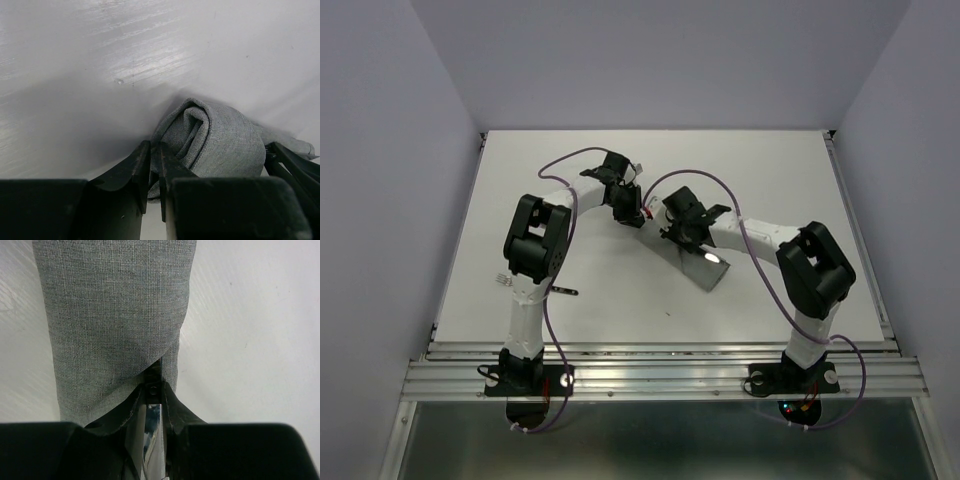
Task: Fold the napkin into a case and place the utensils inside
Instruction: Stuff the knife into the folded napkin.
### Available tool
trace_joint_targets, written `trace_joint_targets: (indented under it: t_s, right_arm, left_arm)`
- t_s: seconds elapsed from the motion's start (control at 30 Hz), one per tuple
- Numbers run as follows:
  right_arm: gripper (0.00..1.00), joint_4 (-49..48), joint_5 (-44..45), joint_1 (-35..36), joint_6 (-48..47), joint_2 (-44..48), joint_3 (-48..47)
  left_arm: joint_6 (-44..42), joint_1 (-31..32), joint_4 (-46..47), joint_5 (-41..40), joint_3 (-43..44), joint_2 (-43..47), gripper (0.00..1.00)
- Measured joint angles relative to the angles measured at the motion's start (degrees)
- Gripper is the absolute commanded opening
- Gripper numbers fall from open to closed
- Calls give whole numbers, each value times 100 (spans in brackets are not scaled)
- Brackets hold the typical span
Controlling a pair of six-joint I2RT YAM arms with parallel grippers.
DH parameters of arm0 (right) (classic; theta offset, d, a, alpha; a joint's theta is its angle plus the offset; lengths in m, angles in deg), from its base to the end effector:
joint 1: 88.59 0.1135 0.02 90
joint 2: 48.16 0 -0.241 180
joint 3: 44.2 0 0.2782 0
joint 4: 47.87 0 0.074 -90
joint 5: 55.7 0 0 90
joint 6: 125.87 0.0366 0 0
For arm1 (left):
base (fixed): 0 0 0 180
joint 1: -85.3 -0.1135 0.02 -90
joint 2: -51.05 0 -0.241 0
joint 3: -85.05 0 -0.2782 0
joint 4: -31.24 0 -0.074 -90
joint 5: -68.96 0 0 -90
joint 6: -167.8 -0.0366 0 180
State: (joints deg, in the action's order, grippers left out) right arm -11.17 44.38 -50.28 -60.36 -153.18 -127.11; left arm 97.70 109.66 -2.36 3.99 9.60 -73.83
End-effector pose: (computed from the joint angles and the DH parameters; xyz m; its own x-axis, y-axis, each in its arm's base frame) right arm 0.3156 0.2412 0.1474 -0.3873 -0.8261 -0.4092 -0.7690 0.5344 -0.3509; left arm 0.4325 -0.2128 0.1279 -0.8968 0.0675 -0.4372 0.3142 0.7930 -0.5220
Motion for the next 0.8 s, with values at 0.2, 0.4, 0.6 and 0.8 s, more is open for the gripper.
trace_joint_targets:
  t_s: [0.2,0.4,0.6,0.8]
  right_arm:
    - [1,-4,-28,0,2,-155,-92]
    - [1,-11,-50,-2,4,-229,-177]
    - [1,-33,-50,-2,7,-240,-188]
    - [1,-37,-66,-2,-17,-240,-188]
  left_arm:
    - [-17,2,-2,0,2,-4,24]
    - [-33,2,-2,-2,2,-4,24]
    - [-42,0,0,0,4,-4,24]
    - [-48,0,-20,7,57,-44,24]
